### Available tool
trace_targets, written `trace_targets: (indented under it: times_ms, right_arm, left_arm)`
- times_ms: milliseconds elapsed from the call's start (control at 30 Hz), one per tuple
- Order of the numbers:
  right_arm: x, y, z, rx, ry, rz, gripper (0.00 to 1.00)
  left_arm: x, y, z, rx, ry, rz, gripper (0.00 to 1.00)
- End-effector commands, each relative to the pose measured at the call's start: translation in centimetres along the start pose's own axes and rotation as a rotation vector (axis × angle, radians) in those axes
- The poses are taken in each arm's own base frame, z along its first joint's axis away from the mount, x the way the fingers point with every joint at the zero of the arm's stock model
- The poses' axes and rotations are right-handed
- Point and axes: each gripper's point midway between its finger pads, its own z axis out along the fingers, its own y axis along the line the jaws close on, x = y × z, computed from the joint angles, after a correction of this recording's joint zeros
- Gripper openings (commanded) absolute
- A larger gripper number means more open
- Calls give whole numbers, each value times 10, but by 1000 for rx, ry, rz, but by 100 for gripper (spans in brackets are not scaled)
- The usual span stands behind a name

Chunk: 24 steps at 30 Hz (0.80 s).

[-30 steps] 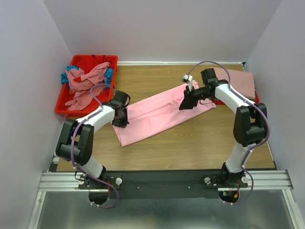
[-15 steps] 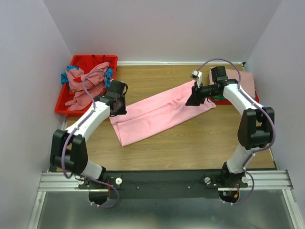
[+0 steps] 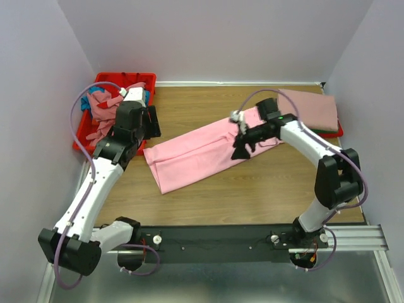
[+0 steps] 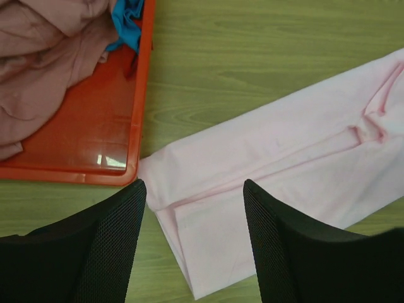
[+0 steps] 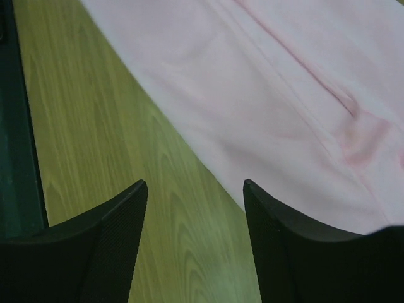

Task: Fold and stack the t-shirts
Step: Fold the tshirt

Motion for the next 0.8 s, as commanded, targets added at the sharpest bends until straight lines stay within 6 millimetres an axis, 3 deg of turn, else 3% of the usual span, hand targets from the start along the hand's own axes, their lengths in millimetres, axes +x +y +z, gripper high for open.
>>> trace_targets:
  times_ms: [0,67,100,167,200,233,267,300,333,367,400,433,467,500,533,600,667,767]
  right_arm:
    - [-6,58,51,-102,121,-309,73]
    - [-4,69,72,-88,200,-415,74]
    - [-9,92,96,-129,228,-503,75]
    - [-10,99,118,-85,284,-582,75]
    - [-23,119,139,-88,263,-647,75]
    - [-18,123,157,-79,289,-632,75]
    - [-19,123,167,-45,311,-650,75]
    - [-18,141,183,-61,322,-681,75]
    - [-27,147,194,-46,312,-692,75]
    - [-15,142,209,-13,363,-701,75]
    - [-15,156,221,-16,365,-734,75]
    - [-23,159,229,7,358,-749,75]
    - [-15,153,242,42,394,-753,75]
    - [-16,158,250,47,393,-759,75]
    - [-32,156,257,93,367,-742,75]
    - [-24,150,272,119,396,-725,75]
    - [-31,147,279,143,385,-721,74]
    - [-21,139,285,167,416,-717,72]
  left_arm:
    - [-38,-7,-28,59,-125,-76,71]
    - [-54,-7,-50,81,-190,-122,72]
    - [-58,-4,-58,71,-206,-136,72]
    - [-82,7,-92,46,-306,-196,73]
    - [-86,13,-105,28,-326,-213,75]
    - [-95,15,-120,35,-369,-231,77]
    - [-108,19,-149,58,-446,-256,78]
    - [-117,18,-165,87,-502,-268,80]
    - [-123,19,-179,107,-547,-274,92]
    - [-127,21,-203,137,-611,-285,96]
    - [-132,22,-215,152,-653,-289,96]
    - [-133,25,-225,157,-678,-293,96]
    - [-134,28,-239,165,-712,-302,96]
    - [-133,31,-242,155,-713,-304,96]
    - [-133,35,-247,143,-725,-310,96]
    - [-131,39,-249,126,-723,-313,96]
    - [-130,39,-248,122,-720,-300,96]
    - [-127,39,-247,121,-708,-281,96]
